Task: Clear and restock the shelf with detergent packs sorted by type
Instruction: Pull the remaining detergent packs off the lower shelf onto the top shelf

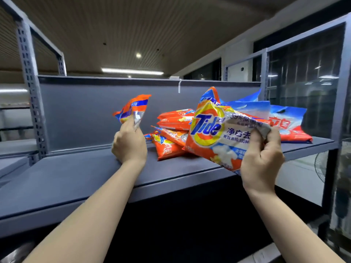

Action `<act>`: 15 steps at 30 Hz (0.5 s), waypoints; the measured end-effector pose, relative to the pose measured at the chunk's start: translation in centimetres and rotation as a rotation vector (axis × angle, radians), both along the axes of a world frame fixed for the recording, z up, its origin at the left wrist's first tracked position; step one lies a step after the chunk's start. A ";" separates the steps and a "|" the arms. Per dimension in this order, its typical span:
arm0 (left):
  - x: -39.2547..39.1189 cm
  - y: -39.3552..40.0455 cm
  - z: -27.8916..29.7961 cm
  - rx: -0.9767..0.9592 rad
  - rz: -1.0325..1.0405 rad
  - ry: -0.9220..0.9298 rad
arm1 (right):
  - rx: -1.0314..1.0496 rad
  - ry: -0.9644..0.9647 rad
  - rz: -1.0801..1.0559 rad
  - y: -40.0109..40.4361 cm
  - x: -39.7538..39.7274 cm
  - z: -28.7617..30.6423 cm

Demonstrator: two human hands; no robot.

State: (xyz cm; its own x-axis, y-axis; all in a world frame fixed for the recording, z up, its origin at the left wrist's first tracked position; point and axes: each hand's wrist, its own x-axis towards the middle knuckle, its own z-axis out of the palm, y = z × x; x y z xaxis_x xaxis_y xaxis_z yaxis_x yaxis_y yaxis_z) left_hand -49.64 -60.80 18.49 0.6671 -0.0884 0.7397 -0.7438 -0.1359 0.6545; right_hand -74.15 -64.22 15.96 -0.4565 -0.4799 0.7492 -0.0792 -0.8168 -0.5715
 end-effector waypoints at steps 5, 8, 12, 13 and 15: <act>2.1 -6.3 1.2 0.475 0.023 0.019 | -0.026 -0.016 -0.014 -4.4 0.3 3.0; 2.0 -9.2 0.5 0.898 -0.053 0.020 | -0.081 -0.035 -0.051 -7.4 0.9 5.1; 1.9 -10.6 -0.2 1.036 -0.214 0.105 | -0.191 -0.042 -0.155 -11.6 3.8 8.2; 2.6 -11.1 -0.5 1.049 -0.218 0.124 | -0.217 -0.048 -0.162 -12.8 4.9 8.9; 4.2 -12.1 -1.1 1.077 -0.223 0.146 | -0.273 0.017 -0.213 -15.3 7.7 10.3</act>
